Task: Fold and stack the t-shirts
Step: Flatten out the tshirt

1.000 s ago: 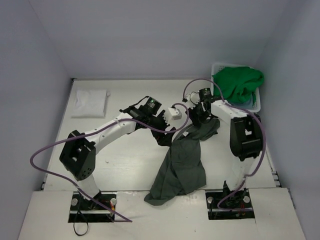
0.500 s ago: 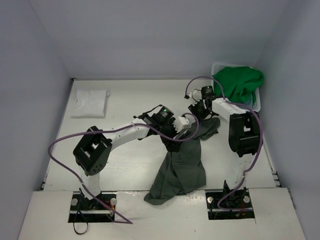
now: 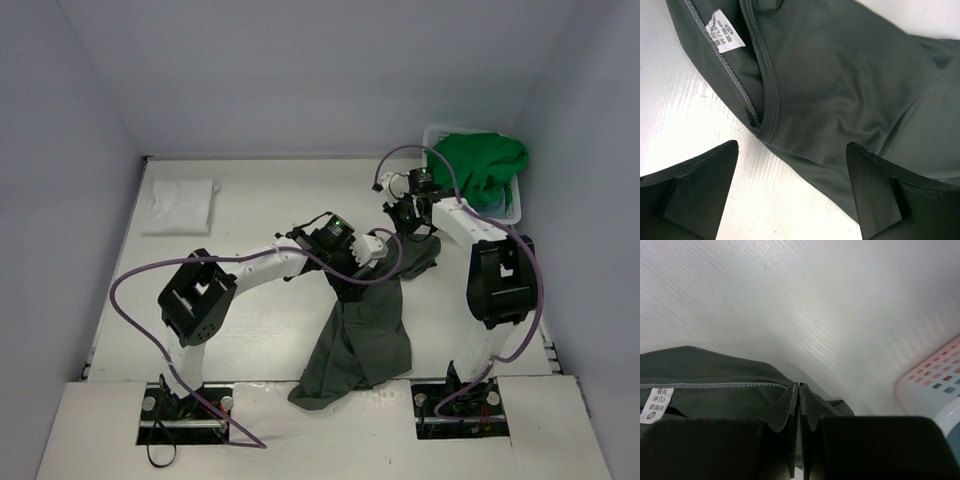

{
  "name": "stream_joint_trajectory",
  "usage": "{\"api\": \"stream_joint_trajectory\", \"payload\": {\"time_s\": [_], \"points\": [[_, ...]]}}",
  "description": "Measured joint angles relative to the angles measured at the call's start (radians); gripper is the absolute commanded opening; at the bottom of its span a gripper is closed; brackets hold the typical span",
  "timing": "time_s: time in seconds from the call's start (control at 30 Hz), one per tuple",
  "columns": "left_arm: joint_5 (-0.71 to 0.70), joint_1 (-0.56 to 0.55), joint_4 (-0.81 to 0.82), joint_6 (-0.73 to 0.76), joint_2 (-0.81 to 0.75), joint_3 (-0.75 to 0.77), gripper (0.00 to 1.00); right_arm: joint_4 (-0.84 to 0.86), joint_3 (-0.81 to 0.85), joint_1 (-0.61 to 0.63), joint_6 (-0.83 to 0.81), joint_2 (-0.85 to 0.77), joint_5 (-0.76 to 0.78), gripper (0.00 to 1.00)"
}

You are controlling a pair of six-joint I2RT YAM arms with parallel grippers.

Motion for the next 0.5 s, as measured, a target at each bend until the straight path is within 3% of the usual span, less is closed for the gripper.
{"api": "stream_joint_trajectory", "payload": {"time_s": [0.33, 0.43, 0.5], "points": [[-0.017, 0.0, 0.014, 0.004, 0.098, 0.011, 0.83, -0.01, -0.025, -0.002, 0.0, -0.039, -0.003, 0.0], [-0.017, 0.0, 0.018, 0.004, 0.103, 0.011, 0.82, -0.015, -0.026, -0.005, 0.0, -0.05, -0.008, 0.11], [-0.016, 0.0, 0.021, 0.004, 0.103, 0.013, 0.82, -0.02, -0.026, -0.006, 0.0, -0.051, -0.008, 0.13]]}}
